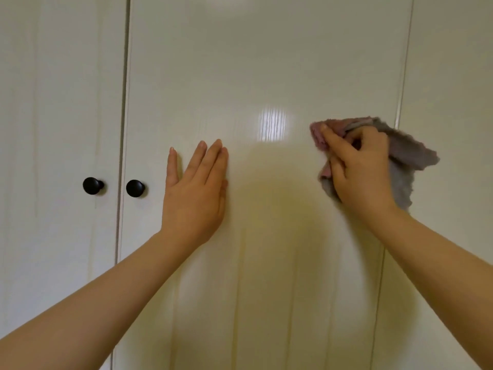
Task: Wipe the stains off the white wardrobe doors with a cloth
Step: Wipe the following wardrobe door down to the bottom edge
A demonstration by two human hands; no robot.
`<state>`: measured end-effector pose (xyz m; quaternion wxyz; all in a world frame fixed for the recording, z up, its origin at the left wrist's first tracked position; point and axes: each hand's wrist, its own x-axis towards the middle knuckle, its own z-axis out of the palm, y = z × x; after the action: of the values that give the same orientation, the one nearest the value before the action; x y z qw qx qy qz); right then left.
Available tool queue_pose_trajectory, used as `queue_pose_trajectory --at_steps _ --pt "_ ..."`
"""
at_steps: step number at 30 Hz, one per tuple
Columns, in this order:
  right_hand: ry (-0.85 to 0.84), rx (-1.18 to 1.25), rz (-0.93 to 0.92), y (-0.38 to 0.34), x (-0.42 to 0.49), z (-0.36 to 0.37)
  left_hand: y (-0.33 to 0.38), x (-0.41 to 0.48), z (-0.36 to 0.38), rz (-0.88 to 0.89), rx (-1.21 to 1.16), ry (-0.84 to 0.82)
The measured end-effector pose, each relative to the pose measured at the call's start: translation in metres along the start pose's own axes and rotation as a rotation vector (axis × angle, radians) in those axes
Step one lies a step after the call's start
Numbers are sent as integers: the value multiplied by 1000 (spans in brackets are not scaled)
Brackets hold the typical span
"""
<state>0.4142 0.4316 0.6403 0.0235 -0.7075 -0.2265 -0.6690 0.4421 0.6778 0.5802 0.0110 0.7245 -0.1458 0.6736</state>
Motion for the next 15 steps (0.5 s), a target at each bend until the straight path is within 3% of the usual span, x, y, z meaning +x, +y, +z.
queue_pose_trajectory --at_steps 2,5,8,11,13,15 --pt "-146 138 59 -11 -34 1 9 1 0 32 -15 32" --pt "-423 234 -129 -28 -78 -14 26 6 -1 113 -56 77" --pt "-390 267 -72 -2 -55 -26 44 13 1 153 -97 77" --pt "-81 84 5 24 -10 -22 55 19 6 137 -128 65" --pt "30 106 112 25 -22 -10 62 20 12 129 -134 61" --pt "-71 296 210 10 -64 -10 66 16 17 120 -143 65"
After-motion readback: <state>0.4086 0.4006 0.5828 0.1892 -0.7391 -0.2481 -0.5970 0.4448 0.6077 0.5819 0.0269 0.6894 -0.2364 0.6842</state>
